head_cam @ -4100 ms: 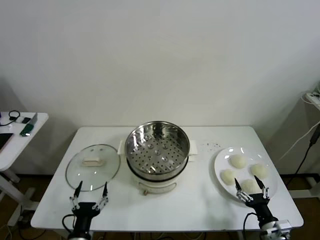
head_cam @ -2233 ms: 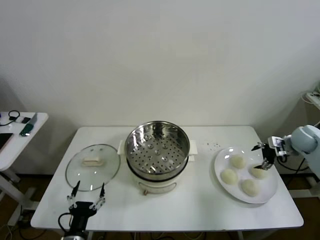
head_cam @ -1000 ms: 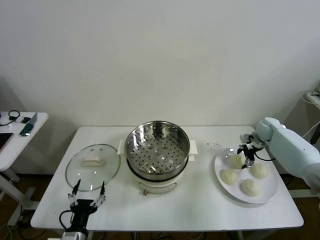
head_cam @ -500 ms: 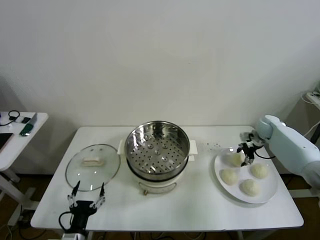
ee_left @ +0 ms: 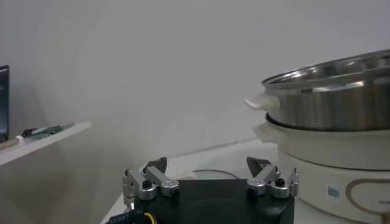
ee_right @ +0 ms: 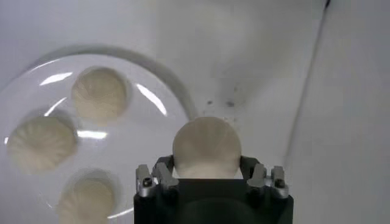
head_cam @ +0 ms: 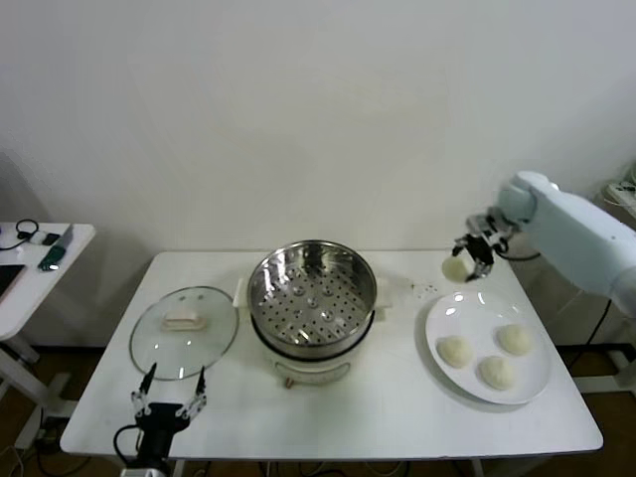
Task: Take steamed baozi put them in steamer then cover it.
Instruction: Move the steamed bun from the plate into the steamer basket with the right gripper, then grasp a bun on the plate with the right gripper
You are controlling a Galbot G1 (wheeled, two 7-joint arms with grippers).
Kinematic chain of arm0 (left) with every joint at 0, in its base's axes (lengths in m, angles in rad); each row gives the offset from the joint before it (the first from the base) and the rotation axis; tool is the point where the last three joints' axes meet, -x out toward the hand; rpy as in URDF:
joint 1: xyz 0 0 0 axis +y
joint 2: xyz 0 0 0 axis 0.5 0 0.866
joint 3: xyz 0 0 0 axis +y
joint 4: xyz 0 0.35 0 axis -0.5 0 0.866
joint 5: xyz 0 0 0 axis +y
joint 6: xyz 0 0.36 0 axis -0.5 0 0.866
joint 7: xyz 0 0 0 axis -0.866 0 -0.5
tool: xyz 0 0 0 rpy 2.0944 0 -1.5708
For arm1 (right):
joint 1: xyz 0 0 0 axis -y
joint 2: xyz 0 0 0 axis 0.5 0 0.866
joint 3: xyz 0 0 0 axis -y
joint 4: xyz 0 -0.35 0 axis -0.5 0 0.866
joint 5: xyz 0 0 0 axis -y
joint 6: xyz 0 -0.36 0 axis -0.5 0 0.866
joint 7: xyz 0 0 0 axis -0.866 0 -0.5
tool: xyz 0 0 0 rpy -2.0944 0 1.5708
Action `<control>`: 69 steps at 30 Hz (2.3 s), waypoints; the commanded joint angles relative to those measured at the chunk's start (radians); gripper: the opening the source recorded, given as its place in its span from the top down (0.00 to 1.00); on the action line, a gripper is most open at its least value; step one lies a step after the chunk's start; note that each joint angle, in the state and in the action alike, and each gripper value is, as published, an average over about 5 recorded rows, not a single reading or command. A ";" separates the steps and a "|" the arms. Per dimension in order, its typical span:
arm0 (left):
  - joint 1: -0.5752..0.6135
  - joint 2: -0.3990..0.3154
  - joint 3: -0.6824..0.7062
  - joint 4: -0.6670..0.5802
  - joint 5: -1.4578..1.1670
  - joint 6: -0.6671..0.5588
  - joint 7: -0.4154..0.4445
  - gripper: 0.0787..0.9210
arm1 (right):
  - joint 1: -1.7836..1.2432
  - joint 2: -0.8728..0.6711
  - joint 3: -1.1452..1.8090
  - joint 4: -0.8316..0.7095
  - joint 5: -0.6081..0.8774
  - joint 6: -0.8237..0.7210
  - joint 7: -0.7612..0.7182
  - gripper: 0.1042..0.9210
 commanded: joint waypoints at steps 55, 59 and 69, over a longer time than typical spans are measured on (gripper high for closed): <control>-0.009 0.017 0.014 0.012 -0.053 0.032 -0.045 0.12 | -0.102 0.552 -0.049 0.017 -0.415 0.295 0.015 0.14; -0.009 0.015 0.013 0.008 -0.055 0.034 -0.046 0.12 | -0.078 0.531 -0.040 0.034 -0.389 0.299 0.003 0.12; -0.010 0.014 0.011 0.008 -0.062 0.035 -0.050 0.12 | 0.080 0.413 -0.064 0.123 -0.178 0.279 -0.022 0.12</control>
